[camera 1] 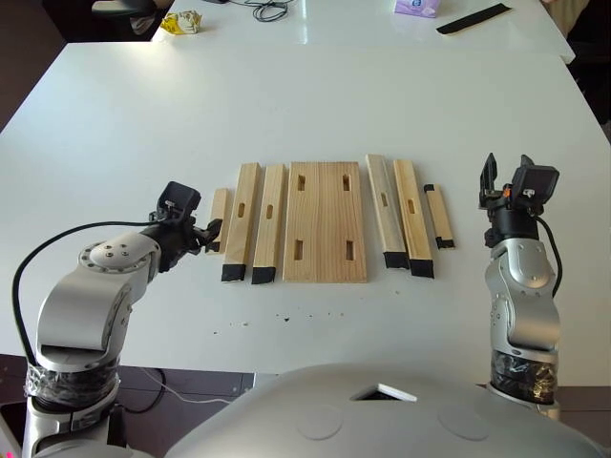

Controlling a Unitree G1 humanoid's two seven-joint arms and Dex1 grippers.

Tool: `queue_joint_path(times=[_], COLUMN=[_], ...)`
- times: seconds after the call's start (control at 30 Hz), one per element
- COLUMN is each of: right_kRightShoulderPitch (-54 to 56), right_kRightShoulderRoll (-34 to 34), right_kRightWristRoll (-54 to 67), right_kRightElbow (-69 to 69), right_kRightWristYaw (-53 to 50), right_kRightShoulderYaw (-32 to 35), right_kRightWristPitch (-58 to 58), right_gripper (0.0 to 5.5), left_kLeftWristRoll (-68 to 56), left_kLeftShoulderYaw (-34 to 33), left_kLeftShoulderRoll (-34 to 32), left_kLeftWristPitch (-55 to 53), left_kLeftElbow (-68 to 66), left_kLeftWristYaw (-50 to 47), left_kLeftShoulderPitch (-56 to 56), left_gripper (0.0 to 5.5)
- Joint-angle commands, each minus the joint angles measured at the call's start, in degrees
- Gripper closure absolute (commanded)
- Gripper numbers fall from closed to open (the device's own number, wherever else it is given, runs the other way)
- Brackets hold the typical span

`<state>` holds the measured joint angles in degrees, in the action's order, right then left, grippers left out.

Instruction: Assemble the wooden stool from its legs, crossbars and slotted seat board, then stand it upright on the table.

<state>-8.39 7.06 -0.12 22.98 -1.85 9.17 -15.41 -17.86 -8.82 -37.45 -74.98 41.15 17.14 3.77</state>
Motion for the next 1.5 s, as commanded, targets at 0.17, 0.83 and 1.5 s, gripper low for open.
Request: queue_joint_path(times=[0.17, 0.83, 1.5], right_kRightShoulderPitch=[-0.53, -0.35, -0.89], right_kRightShoulderRoll=[0.12, 0.54, 0.53], right_kRightWristRoll=[-0.33, 0.09, 0.03], right_kRightElbow=[-0.08, -1.7, -1.01], right_kRightWristYaw=[0.16, 1.24, 2.08], right_kRightShoulderYaw=[0.11, 0.69, 0.25], right_kRightWristPitch=[-0.64, -0.61, -1.41], right_gripper=[3.02, 3.02, 3.02], left_kLeftWristRoll=[0.21, 2.79, 4.57], left_kLeftShoulderYaw=[-0.43, 1.21, 3.98], left_kLeftShoulderRoll=[4.4, 6.55, 5.09], left_kLeftWristPitch=[-3.49, -0.75, 6.88], left_kLeftElbow=[0.1, -3.81, -9.93], left_kLeftWristYaw=[-2.34, -5.7, -4.05], left_kLeftShoulderPitch=[-1.38, -2.02, 3.61], left_gripper=[2.2, 2.2, 2.2])
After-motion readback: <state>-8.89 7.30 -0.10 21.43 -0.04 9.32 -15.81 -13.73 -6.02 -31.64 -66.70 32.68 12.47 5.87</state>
